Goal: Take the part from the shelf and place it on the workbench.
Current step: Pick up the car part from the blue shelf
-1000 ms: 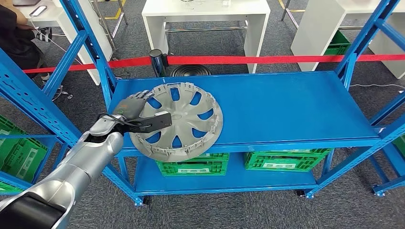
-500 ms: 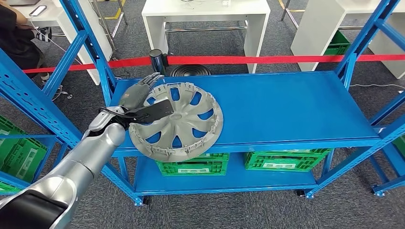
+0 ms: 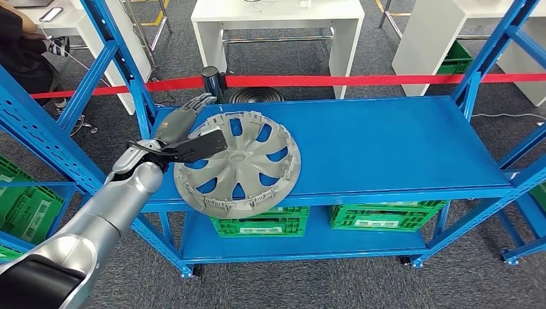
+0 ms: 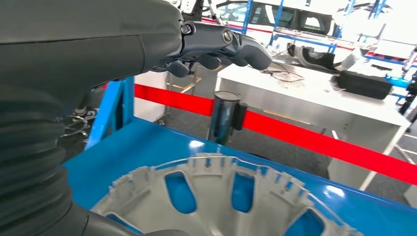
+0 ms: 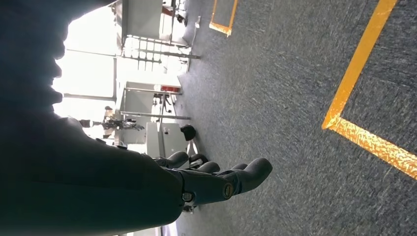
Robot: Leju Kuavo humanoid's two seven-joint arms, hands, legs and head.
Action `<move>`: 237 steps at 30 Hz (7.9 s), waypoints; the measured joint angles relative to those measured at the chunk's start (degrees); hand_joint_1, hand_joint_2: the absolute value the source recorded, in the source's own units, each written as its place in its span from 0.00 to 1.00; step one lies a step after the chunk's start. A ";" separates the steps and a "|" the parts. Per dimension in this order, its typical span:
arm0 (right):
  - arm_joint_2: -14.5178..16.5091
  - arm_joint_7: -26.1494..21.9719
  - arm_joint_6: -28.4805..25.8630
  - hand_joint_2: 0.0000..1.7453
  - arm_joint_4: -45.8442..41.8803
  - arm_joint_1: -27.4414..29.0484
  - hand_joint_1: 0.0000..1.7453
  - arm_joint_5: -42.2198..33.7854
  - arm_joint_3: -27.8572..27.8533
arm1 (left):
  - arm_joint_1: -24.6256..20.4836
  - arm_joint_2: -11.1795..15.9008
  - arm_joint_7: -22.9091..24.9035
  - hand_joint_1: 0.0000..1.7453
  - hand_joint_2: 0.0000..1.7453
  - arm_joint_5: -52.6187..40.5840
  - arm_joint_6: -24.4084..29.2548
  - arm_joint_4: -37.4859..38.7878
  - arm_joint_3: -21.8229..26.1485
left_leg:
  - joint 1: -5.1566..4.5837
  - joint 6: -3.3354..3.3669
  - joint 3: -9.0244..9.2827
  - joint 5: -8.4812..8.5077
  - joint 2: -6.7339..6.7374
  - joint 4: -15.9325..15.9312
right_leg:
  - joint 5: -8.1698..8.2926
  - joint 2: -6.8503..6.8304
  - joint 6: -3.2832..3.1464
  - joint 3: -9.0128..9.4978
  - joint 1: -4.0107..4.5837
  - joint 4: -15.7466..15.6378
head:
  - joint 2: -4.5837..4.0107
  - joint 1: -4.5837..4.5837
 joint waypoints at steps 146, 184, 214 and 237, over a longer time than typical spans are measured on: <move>0.00 0.63 0.23 1.00 -0.02 -0.11 0.00 3.34 -3.59 | 6.74 7.13 8.45 0.00 1.00 2.02 -10.29 2.16 -9.51 | 0.25 0.75 0.45 -1.05 0.11 0.65 | 3.52 -0.42 0.78 -2.31 0.04 -1.13 | 0.00 -0.13; -0.30 -0.94 0.92 1.00 -0.02 -0.12 0.00 5.10 -4.28 | 11.39 5.62 -5.25 0.00 1.00 -0.83 5.48 -1.46 -16.57 | 0.25 0.75 0.44 -1.05 0.12 0.65 | 3.51 -0.41 0.78 -2.34 0.04 -1.12 | 0.00 -0.13; -0.39 -1.09 0.98 1.00 -0.02 -0.11 0.00 4.97 -4.46 | 12.00 4.85 -5.28 0.00 1.00 -1.02 3.90 -0.83 -19.06 | 0.25 0.75 0.43 -1.05 0.11 0.65 | 3.51 -0.42 0.78 -2.35 0.05 -1.12 | 0.00 -0.13; -0.39 -1.04 0.90 1.00 -0.02 -0.11 0.00 4.58 -4.79 | 11.99 3.93 -5.09 0.00 1.00 -1.02 2.33 -0.61 -20.06 | 0.25 0.76 0.41 -1.05 0.12 0.65 | 3.50 -0.42 0.79 -2.34 0.04 -1.12 | 0.00 -0.13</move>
